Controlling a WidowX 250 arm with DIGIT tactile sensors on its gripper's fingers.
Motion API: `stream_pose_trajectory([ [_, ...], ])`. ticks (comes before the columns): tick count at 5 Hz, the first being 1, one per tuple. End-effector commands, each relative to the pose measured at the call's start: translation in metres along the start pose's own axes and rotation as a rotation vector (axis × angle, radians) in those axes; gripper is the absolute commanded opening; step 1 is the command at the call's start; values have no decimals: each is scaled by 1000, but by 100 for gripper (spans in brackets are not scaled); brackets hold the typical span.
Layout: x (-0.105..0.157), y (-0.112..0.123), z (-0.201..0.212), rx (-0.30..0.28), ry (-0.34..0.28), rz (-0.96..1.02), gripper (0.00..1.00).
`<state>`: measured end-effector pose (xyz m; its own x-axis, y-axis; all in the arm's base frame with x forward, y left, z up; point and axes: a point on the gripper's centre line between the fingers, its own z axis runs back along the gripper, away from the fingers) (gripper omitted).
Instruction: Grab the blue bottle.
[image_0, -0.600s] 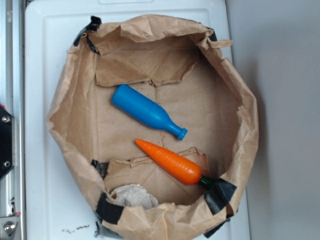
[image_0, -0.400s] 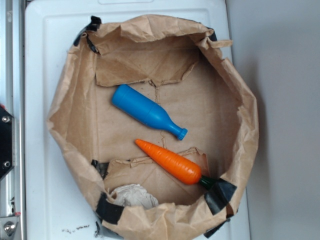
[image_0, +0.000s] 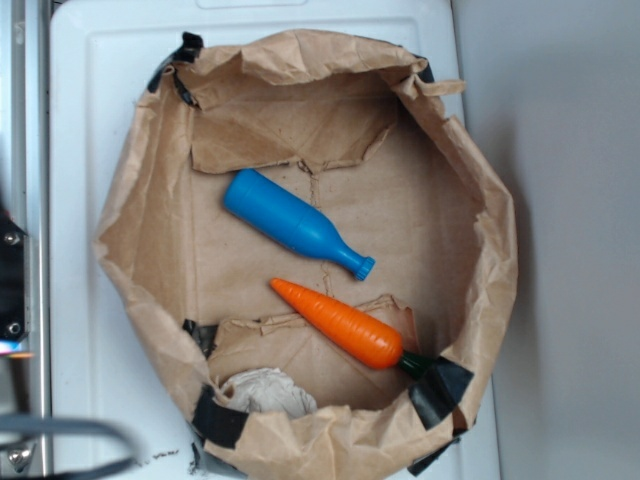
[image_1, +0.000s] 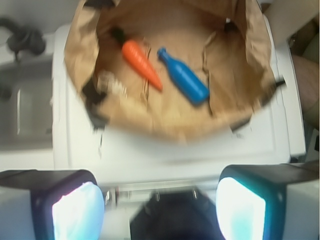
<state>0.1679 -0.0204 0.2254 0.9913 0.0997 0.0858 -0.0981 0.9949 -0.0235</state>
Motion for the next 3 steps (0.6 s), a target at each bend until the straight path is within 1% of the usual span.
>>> stream_pose_trajectory([
  [1, -6, -5, 8, -15, -74, 24, 100],
  [2, -11, 3, 12, -63, -131, -80, 100],
  [3, -11, 3, 12, -63, -131, -80, 100],
])
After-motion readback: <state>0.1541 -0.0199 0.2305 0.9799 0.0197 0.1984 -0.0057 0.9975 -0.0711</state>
